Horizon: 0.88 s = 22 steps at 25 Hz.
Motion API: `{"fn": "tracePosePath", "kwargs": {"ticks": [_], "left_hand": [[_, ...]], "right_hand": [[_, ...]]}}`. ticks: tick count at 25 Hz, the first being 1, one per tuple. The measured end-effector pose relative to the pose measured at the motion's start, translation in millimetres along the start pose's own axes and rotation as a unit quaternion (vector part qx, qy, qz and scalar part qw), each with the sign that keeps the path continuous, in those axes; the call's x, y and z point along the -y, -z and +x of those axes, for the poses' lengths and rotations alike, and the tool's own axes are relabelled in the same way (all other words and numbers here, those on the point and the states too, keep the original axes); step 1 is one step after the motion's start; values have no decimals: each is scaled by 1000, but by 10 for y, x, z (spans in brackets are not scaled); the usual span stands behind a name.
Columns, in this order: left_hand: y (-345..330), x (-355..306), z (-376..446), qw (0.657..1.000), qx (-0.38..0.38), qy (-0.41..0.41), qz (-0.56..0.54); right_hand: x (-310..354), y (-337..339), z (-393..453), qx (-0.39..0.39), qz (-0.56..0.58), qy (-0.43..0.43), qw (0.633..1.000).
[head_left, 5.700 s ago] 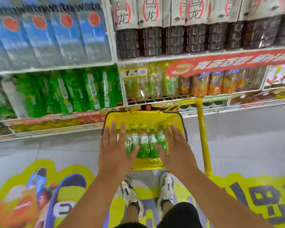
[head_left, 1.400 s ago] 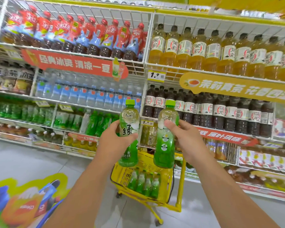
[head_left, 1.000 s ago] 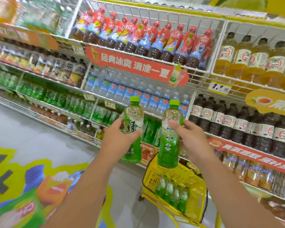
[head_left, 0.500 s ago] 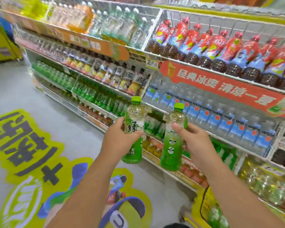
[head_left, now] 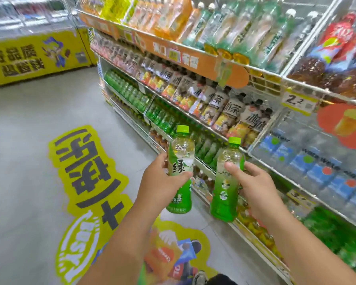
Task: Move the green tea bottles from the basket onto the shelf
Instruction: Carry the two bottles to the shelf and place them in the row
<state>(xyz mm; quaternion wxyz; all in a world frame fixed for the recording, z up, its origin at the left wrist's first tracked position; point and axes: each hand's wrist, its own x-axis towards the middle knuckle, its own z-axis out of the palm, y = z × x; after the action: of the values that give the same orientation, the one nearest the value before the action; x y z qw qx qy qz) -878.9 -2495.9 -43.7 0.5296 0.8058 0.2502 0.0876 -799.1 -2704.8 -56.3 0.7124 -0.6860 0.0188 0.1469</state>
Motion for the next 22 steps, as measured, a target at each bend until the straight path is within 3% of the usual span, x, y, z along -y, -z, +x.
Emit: {"fn": "tracePosePath", "kwargs": {"ticks": [8,15,22], "left_hand": [[448,200,1472,1000,11,20,-2],[797,398,2954,988,150,-38,27],[777,477,3815,965,252,-49,50]], "right_hand": [[185,-855,1127,-12,-5,7,1000],[41,-1710,1665,-139,11,11,990],[-184,-2190,1944,-255,63,-32,964]]}}
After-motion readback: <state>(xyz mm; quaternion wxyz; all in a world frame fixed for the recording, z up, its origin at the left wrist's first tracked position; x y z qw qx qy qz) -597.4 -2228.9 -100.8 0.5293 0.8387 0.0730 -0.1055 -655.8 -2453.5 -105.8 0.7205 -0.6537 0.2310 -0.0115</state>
